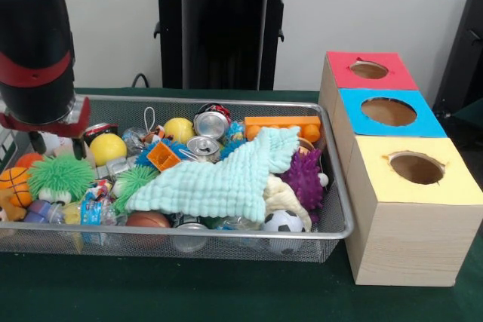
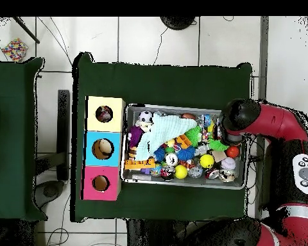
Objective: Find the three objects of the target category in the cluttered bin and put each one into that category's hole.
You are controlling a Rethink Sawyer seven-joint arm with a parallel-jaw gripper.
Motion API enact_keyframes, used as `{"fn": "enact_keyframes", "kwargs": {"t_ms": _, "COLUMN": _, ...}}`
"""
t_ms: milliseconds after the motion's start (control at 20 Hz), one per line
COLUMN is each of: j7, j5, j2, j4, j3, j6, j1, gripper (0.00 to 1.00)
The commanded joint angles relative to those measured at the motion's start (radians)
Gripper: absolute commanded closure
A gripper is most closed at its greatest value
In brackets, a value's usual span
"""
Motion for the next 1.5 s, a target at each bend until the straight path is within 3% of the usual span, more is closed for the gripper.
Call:
{"fn": "enact_keyframes", "kwargs": {"t_ms": 50, "j7": -0.268, "j5": -0.024, "j2": 0.026, "j4": 0.075, "j3": 0.106, "j6": 0.048, "j1": -0.019, "gripper": 0.0}}
{"fn": "enact_keyframes", "kwargs": {"t_ms": 900, "j7": -0.238, "j5": -0.019, "j2": -0.011, "j4": 0.162, "j3": 0.191, "j6": -0.164, "j1": -0.063, "gripper": 0.0}}
{"fn": "enact_keyframes", "kwargs": {"t_ms": 1500, "j7": -0.223, "j5": -0.037, "j2": -0.023, "j4": 0.149, "j3": 0.196, "j6": -0.128, "j1": -0.054, "gripper": 0.0}}
